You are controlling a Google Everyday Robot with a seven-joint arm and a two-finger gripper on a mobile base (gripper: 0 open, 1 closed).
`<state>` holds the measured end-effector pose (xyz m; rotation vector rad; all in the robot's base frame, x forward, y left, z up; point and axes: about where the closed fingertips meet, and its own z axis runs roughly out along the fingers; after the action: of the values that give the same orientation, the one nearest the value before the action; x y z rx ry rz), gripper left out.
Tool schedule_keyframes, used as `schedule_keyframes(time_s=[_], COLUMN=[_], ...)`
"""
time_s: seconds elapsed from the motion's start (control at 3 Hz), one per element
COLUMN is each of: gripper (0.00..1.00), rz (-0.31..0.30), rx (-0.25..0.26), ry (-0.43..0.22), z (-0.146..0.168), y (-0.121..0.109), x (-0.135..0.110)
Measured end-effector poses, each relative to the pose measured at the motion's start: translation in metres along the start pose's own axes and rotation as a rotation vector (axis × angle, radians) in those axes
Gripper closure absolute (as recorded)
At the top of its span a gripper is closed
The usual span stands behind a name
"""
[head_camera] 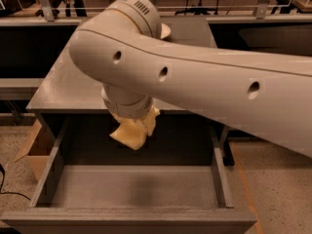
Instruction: Pick sponge from top drawer and place on counter
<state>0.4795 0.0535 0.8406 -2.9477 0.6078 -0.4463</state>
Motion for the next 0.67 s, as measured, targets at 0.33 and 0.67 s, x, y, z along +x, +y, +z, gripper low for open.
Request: schedule_keyframes(time_s=[0.33, 0.67], gripper=[1.00, 1.00], rz=[0.007, 0.022], rx=[-0.018, -0.019], ry=[0.016, 0.010], z=[-0.019, -0.029], y=[0.002, 0.005], x=[0.024, 0.054])
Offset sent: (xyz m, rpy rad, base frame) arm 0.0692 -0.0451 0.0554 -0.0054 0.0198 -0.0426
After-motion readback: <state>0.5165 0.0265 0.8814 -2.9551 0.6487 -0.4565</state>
